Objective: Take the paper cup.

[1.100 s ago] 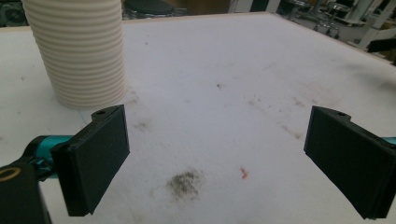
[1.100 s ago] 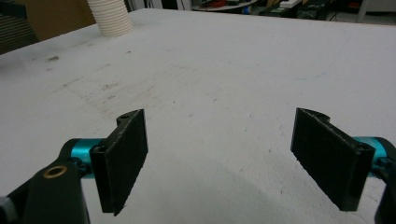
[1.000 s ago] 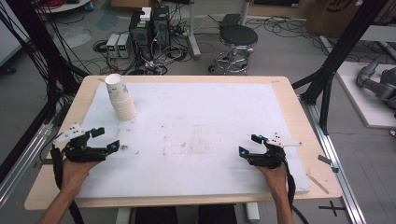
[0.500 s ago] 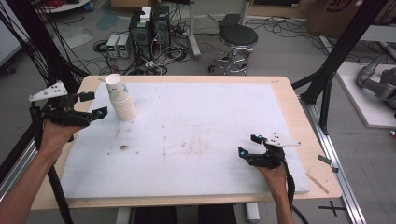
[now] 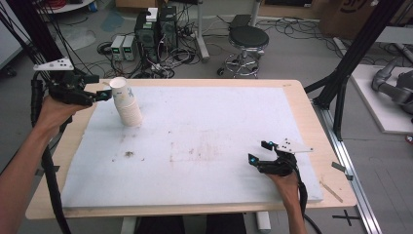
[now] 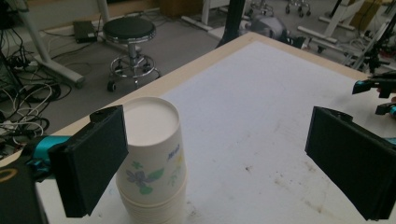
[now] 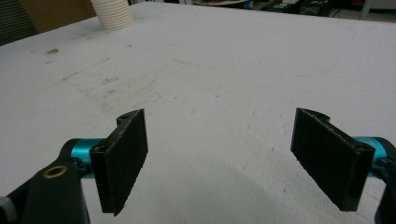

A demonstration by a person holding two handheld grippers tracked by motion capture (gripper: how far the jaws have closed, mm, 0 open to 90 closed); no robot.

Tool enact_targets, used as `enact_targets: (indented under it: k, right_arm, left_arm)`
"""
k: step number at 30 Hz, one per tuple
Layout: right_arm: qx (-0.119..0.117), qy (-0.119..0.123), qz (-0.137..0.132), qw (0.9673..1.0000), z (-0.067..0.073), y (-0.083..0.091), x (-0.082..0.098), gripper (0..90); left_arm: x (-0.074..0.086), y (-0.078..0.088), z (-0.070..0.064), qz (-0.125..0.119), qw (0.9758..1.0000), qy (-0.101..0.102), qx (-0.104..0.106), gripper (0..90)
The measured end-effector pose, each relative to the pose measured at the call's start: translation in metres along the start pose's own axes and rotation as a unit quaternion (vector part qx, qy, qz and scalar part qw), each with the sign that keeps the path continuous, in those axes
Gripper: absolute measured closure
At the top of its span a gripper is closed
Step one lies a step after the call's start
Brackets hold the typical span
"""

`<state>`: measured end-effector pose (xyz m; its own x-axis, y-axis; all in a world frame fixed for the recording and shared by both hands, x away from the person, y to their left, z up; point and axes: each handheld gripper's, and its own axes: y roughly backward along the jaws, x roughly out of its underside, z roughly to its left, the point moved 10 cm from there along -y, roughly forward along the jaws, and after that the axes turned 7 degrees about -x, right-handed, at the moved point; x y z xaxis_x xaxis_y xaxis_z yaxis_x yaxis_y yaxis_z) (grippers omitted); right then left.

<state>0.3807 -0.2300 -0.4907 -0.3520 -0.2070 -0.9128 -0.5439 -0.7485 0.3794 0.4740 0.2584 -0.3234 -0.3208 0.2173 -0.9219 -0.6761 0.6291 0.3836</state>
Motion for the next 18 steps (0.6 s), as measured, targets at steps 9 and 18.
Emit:
enact_targets:
  k: [9, 18]
  right_arm:
    - [0.001, 0.008, 0.002, 1.0, 0.001, 0.0, 0.0, 18.8]
    - [0.003, 0.01, 0.007, 0.9999, 0.001, -0.001, 0.001, 18.8]
  left_arm:
    - [-0.013, -0.02, 0.016, 0.045, 0.9987, -0.019, 0.014, 5.8]
    - [-0.013, -0.039, 0.031, 0.125, 0.9917, -0.026, 0.01, 5.8]
